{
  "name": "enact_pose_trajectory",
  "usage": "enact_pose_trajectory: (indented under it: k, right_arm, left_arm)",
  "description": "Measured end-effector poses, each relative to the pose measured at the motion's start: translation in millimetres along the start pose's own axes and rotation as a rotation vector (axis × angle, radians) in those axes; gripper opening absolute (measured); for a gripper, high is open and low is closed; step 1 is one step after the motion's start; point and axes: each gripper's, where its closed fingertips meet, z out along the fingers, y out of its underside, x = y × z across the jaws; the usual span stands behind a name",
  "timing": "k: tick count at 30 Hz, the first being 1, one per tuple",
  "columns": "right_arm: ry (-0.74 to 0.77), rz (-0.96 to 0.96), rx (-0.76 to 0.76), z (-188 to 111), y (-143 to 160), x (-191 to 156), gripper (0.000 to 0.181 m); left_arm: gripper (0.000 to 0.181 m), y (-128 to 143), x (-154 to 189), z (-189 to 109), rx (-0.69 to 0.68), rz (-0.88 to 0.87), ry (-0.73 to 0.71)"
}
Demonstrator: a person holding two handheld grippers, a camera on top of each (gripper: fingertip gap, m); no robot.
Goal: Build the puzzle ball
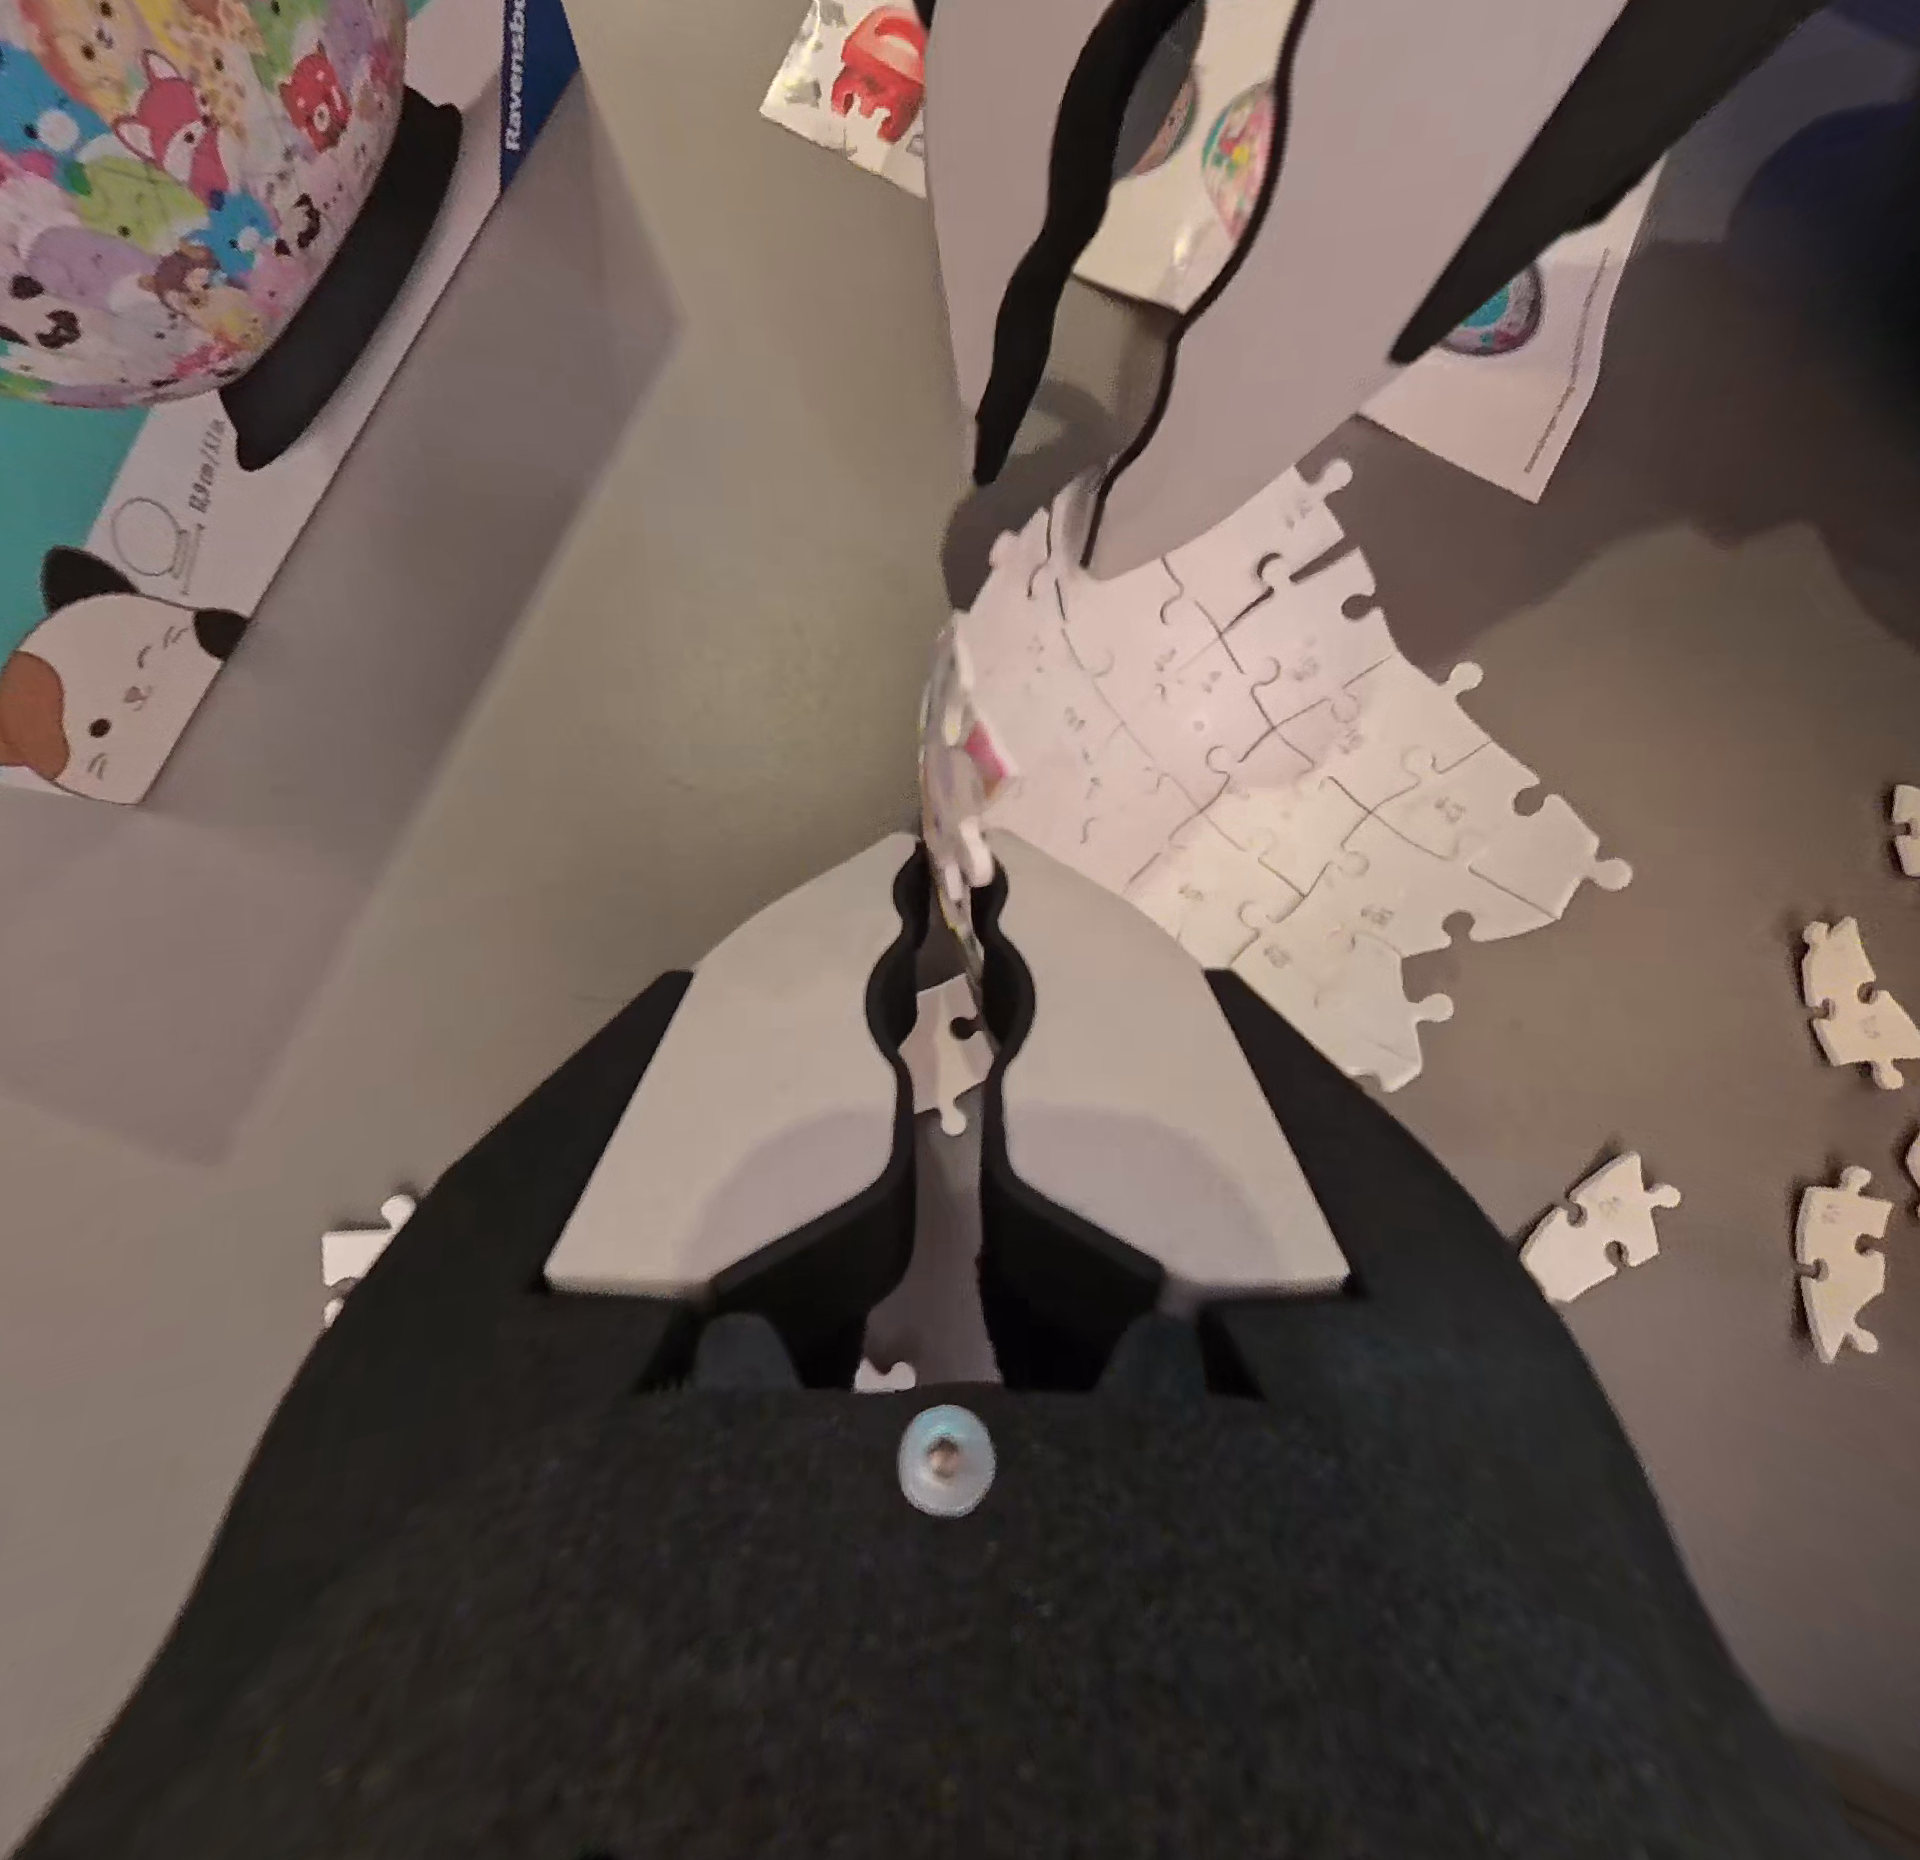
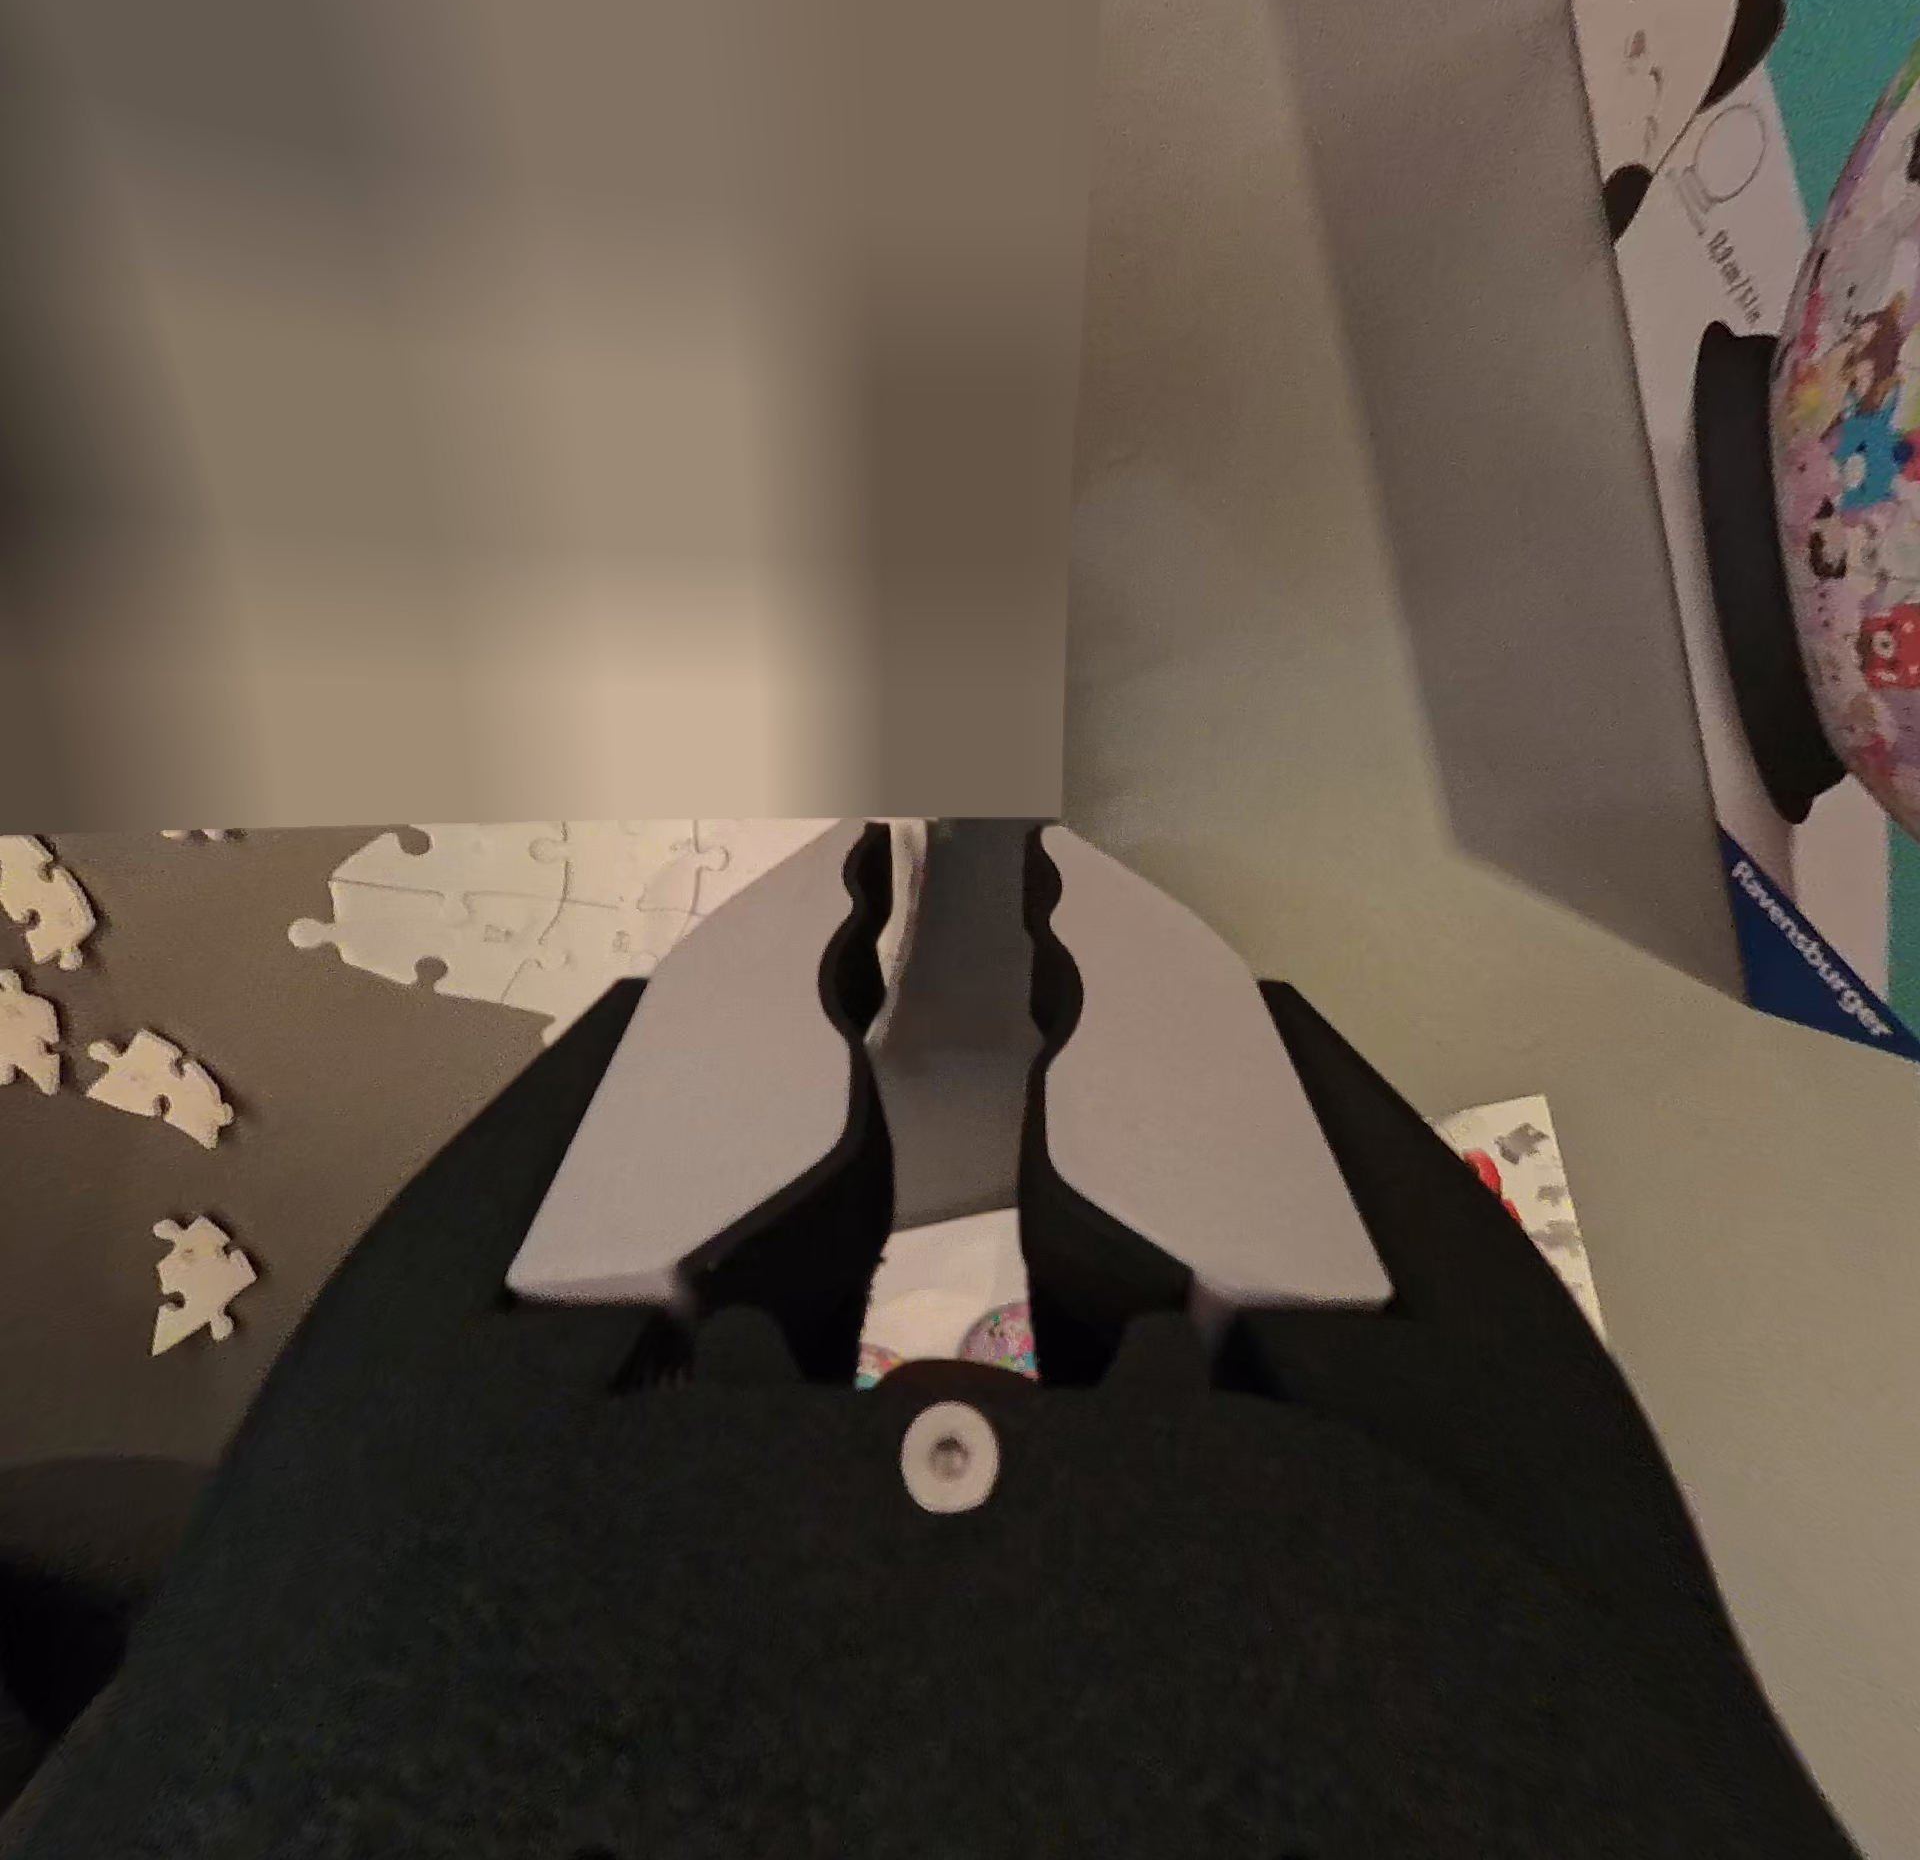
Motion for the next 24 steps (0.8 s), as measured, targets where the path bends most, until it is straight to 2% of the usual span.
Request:
enact_pose_trajectory:
  k: [6,11,24]
  right_arm:
    - [0.034,-0.017,-0.010,-13,0,-8,0.021]
    - [0.089,-0.019,-0.084,-11,7,-7,0.004]
    - [0.110,0.042,-0.134,-10,9,-6,0.002]
  left_arm:
    - [0.006,-3,-1,-2,-0.005,-0.002,-0.037]
    - [0.005,-4,-2,-4,-0.025,0.015,-0.074]
    - [0.005,-8,-1,-6,-0.024,0.057,-0.109]
